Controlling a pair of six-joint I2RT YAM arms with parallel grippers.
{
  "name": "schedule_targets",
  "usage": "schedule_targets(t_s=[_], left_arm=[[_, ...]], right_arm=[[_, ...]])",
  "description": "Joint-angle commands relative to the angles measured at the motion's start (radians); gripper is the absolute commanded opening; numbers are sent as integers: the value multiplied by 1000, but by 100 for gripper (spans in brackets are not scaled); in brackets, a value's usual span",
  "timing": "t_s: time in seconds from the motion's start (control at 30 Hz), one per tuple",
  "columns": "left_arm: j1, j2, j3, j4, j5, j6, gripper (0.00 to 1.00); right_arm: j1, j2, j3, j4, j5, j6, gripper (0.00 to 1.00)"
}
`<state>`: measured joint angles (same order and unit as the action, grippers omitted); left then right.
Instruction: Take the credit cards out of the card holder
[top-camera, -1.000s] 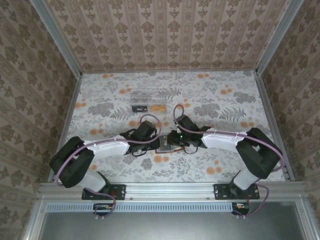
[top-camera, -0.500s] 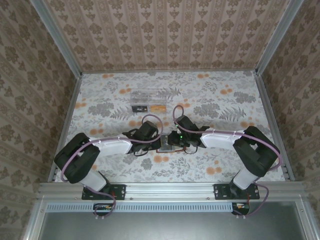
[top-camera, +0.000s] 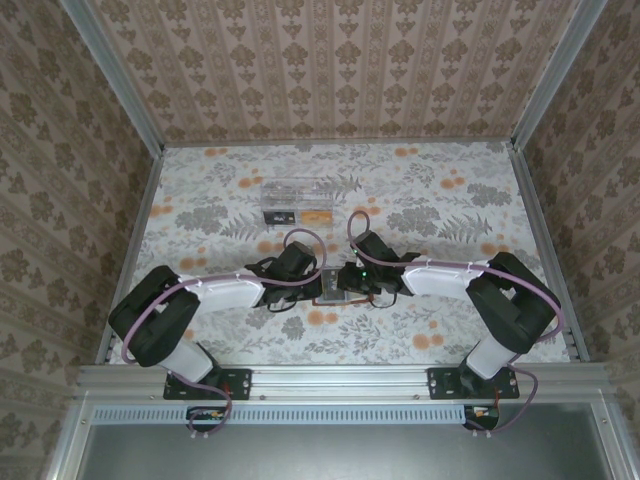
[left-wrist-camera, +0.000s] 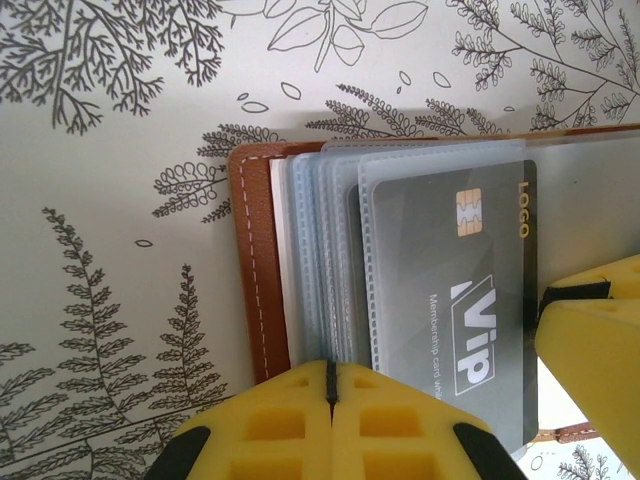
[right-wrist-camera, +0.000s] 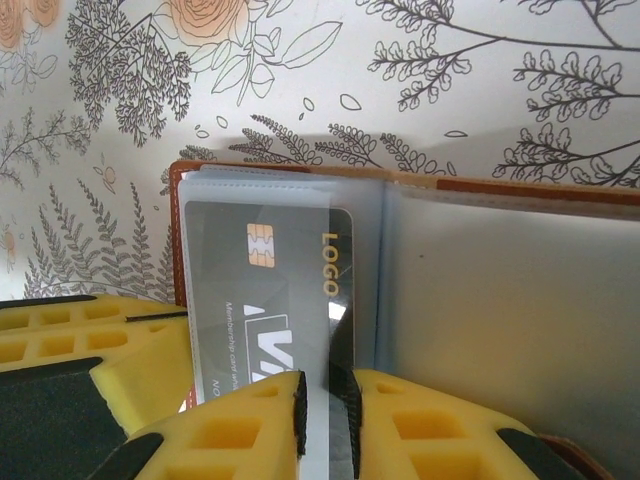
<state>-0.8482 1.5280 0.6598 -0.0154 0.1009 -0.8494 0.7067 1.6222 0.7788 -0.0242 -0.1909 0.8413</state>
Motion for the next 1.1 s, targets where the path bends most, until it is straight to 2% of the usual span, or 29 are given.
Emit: schedule_targets(t_s=[0.0, 0.43, 0.63, 0.73, 1.07], left_arm=[[2, 21, 10, -80, -16, -5, 3], [-12, 41, 36, -94, -16, -1, 3], [-18, 42, 44, -103, -18, 0, 3], [-18, 43, 45, -106, -20, 1, 3], [-19, 50, 49, -109, -20, 0, 3]], right_arm=[[-17, -13, -25, 10, -3, 5, 22], [-30, 15, -37, 97, -101, 20, 19], [-33, 18, -42, 99, -100, 25, 16], [-35, 24, -40, 81, -85, 23, 20], [-38, 58, -34, 72, -79, 18, 21]])
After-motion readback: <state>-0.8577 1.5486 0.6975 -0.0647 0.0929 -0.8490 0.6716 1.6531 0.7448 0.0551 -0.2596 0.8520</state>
